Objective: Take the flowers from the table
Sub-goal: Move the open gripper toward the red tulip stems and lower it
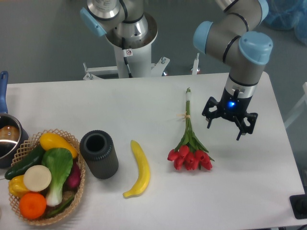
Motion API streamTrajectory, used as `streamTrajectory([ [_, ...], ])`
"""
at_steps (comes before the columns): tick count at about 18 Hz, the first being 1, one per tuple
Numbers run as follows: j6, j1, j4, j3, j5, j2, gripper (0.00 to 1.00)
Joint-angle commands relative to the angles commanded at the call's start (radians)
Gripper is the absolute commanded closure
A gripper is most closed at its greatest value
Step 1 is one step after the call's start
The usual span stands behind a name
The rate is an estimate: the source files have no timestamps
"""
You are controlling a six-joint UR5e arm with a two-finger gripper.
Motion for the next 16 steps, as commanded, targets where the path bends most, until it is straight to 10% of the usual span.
streamTrajectory([
  [16, -0.032, 0.024, -0.003, -0.093, -0.003, 0.003, 0.00],
])
